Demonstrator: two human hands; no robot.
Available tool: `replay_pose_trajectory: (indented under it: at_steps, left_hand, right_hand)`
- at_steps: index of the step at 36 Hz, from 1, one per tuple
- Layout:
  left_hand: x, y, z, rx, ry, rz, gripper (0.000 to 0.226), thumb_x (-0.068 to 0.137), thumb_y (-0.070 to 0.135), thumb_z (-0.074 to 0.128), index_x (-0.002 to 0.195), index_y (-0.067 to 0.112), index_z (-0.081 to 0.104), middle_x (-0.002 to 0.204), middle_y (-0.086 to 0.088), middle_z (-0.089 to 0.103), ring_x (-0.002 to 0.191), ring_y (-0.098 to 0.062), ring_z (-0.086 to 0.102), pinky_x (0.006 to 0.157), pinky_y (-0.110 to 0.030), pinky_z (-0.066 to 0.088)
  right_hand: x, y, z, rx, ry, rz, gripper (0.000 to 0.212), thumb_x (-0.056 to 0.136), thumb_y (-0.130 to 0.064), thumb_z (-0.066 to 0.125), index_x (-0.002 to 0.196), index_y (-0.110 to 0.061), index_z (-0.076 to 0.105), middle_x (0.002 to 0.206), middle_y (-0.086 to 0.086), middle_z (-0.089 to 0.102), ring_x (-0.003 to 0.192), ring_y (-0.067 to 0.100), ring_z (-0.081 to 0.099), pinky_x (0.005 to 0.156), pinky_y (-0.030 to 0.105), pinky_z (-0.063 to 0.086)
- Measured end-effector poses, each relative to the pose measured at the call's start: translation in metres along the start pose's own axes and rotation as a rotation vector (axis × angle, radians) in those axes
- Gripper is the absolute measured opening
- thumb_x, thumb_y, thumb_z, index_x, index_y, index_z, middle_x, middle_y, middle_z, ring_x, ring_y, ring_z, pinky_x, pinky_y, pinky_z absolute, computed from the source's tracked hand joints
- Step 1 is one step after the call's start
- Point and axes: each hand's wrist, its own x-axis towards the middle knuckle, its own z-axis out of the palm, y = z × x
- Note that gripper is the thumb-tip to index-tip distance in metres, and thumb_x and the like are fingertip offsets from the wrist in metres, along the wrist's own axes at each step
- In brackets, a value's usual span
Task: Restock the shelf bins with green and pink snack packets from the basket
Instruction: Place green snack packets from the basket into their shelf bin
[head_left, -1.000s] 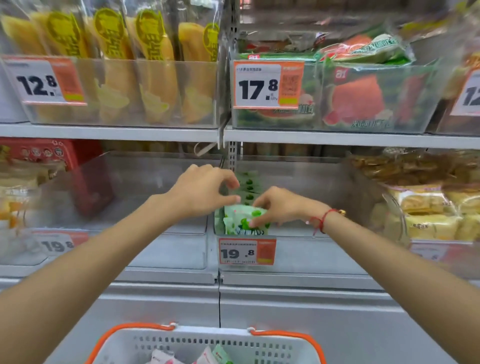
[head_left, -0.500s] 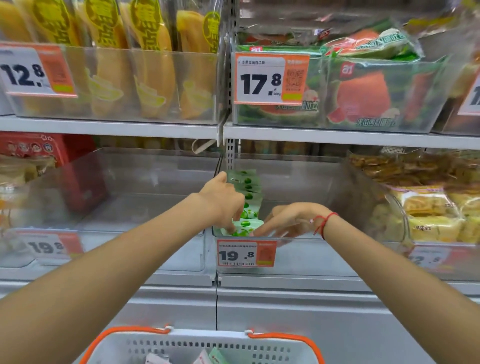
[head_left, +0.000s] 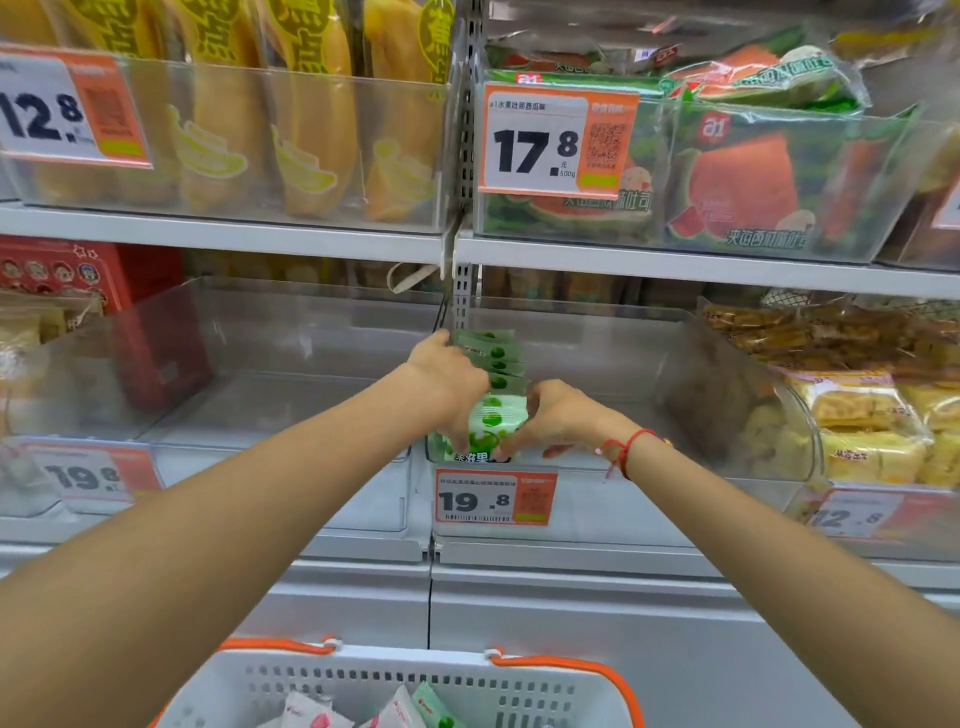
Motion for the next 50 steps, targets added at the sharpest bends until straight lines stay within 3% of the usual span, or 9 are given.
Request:
replay_pose_trajectory:
  at_steps: [8, 12, 14, 22, 26, 30, 36, 42, 50]
  left_hand:
    - [-0.007, -0.006, 0.009, -0.117, 0.218, 0.021, 0.071, 0.069, 0.058, 0.074, 0.124, 0.022, 0.047, 0.116, 0.003, 0.063, 0.106, -0.02, 0.059, 0.091, -0.034, 0.034]
    - [-0.013, -0.008, 0.01, -0.082, 0.249, 0.048, 0.058, 0.078, 0.056, 0.068, 0.124, 0.024, 0.056, 0.117, 0.004, 0.065, 0.107, -0.019, 0.059, 0.093, -0.034, 0.035]
    - [-0.013, -0.004, 0.009, -0.055, 0.171, 0.059, 0.052, 0.084, 0.052, 0.063, 0.127, 0.023, 0.056, 0.12, 0.0, 0.064, 0.112, -0.022, 0.057, 0.099, -0.035, 0.033]
    - [-0.002, 0.01, 0.013, 0.083, 0.042, 0.035, 0.048, 0.095, 0.038, 0.053, 0.14, 0.022, 0.044, 0.15, -0.005, 0.033, 0.139, -0.025, 0.027, 0.111, -0.04, 0.022]
    - [-0.006, 0.011, 0.013, 0.023, 0.126, -0.009, 0.04, 0.093, 0.033, 0.058, 0.13, 0.022, 0.051, 0.133, -0.001, 0.053, 0.125, -0.022, 0.047, 0.105, -0.037, 0.028]
    - [-0.018, 0.01, 0.015, -0.002, 0.228, -0.037, 0.031, 0.092, 0.029, 0.059, 0.121, 0.02, 0.055, 0.118, -0.001, 0.063, 0.114, -0.022, 0.055, 0.099, -0.034, 0.032]
    - [-0.052, 0.01, 0.027, -0.236, 0.493, -0.074, 0.036, 0.093, 0.03, 0.054, 0.128, 0.024, 0.055, 0.124, 0.004, 0.061, 0.118, -0.019, 0.049, 0.101, -0.034, 0.029]
    - [-0.108, 0.045, 0.052, -0.583, 0.877, -0.133, 0.011, 0.084, 0.028, 0.062, 0.09, 0.023, 0.069, 0.082, 0.007, 0.069, 0.074, -0.019, 0.06, 0.064, -0.027, 0.034]
    - [-0.118, 0.122, 0.143, -0.93, 0.347, -0.197, 0.018, 0.092, 0.031, 0.053, 0.104, 0.031, 0.065, 0.103, 0.016, 0.066, 0.095, -0.008, 0.061, 0.072, -0.027, 0.045]
  right_hand:
    - [0.002, 0.0, -0.004, 0.106, -0.148, 0.13, 0.025, 0.077, -0.019, 0.079, 0.08, -0.014, 0.054, 0.084, 0.002, 0.065, 0.08, 0.012, 0.063, 0.075, 0.025, 0.054]
    - [-0.01, -0.003, -0.017, 0.016, -0.131, 0.109, 0.071, 0.056, -0.036, 0.091, 0.112, -0.004, 0.062, 0.116, 0.012, 0.065, 0.105, 0.024, 0.065, 0.092, 0.041, 0.053]
    - [-0.012, -0.003, -0.015, -0.047, -0.033, 0.062, 0.069, 0.066, -0.026, 0.087, 0.122, 0.001, 0.057, 0.123, 0.018, 0.06, 0.108, 0.029, 0.063, 0.093, 0.04, 0.052]
    - [-0.004, -0.003, 0.008, -0.033, 0.094, 0.031, 0.05, 0.078, -0.015, 0.077, 0.122, -0.001, 0.055, 0.117, 0.006, 0.059, 0.079, 0.01, 0.053, 0.056, 0.008, 0.042]
    - [-0.009, -0.001, 0.006, -0.049, 0.081, 0.03, 0.061, 0.077, -0.02, 0.078, 0.126, 0.005, 0.053, 0.132, 0.015, 0.055, 0.117, 0.026, 0.055, 0.094, 0.03, 0.048]
    - [-0.02, 0.002, 0.002, -0.051, 0.035, 0.024, 0.066, 0.081, -0.021, 0.075, 0.136, -0.001, 0.045, 0.139, 0.01, 0.049, 0.122, 0.024, 0.052, 0.093, 0.027, 0.044]
    - [-0.054, 0.01, -0.003, -0.084, 0.269, -0.085, 0.059, 0.081, -0.028, 0.074, 0.131, -0.013, 0.049, 0.124, 0.005, 0.058, 0.111, 0.019, 0.057, 0.089, 0.03, 0.047]
    - [-0.114, 0.029, 0.022, -0.044, 0.579, -0.447, 0.017, 0.079, -0.017, 0.072, 0.089, -0.027, 0.063, 0.078, -0.013, 0.062, 0.071, 0.006, 0.056, 0.066, 0.018, 0.045]
    - [-0.106, 0.108, 0.11, -0.218, 0.006, -0.188, 0.015, 0.078, -0.015, 0.066, 0.083, -0.029, 0.069, 0.07, -0.012, 0.063, 0.065, 0.004, 0.058, 0.068, 0.025, 0.05]
